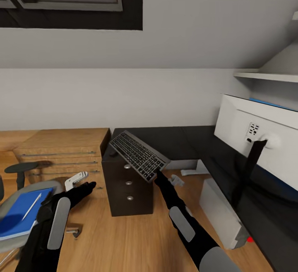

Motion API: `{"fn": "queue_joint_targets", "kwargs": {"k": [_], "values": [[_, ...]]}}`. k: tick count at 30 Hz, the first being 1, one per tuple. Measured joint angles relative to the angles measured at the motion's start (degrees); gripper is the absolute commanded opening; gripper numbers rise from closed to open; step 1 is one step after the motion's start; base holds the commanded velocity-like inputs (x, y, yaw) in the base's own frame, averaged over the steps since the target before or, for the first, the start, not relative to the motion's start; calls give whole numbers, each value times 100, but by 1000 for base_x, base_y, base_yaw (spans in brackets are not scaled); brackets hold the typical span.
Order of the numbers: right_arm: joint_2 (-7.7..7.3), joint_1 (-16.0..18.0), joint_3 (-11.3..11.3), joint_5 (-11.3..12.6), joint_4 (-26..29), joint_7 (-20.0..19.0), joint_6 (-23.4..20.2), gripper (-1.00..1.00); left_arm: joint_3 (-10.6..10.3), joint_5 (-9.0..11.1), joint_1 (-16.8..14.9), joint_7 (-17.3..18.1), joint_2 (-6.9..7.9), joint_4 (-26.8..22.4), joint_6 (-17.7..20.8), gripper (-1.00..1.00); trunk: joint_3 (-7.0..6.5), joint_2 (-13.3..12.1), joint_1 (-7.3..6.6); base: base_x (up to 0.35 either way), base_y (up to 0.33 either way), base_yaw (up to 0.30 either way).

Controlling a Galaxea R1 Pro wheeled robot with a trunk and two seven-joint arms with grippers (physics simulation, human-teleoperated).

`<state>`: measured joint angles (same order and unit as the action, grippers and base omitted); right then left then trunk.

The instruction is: In the bedroom, organize the workspace by keeping the computer under the desk, ensuring the monitor is on the desk, placing the keyboard on the desk next to the monitor, placing the mouse on the desk next to the keyboard, moving the folder from the swivel chair onto the desk next to the mouse, stacking the notebook on top of the folder with the pen on top of the notebook, and positioning the swivel chair next to the desk.

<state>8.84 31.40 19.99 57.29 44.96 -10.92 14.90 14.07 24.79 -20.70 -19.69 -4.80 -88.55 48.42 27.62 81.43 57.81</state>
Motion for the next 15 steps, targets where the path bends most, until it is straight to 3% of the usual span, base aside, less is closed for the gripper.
{"fn": "queue_joint_targets", "kwargs": {"k": [2,3,15], "values": [[2,-1,-17,375,-63,207,24,-100,0,0,0,0,0,-1,0,100,0,0,0,327,164,0],[3,0,-21,584,-92,525,120,-100,0,0,0,0,0,-1,0,100,0,0,0,327,164,0],[34,-1,4,639,-240,691,276,-100,0,0,0,0,-4,-8,2,100,0,0,0,324,170,0]]}}
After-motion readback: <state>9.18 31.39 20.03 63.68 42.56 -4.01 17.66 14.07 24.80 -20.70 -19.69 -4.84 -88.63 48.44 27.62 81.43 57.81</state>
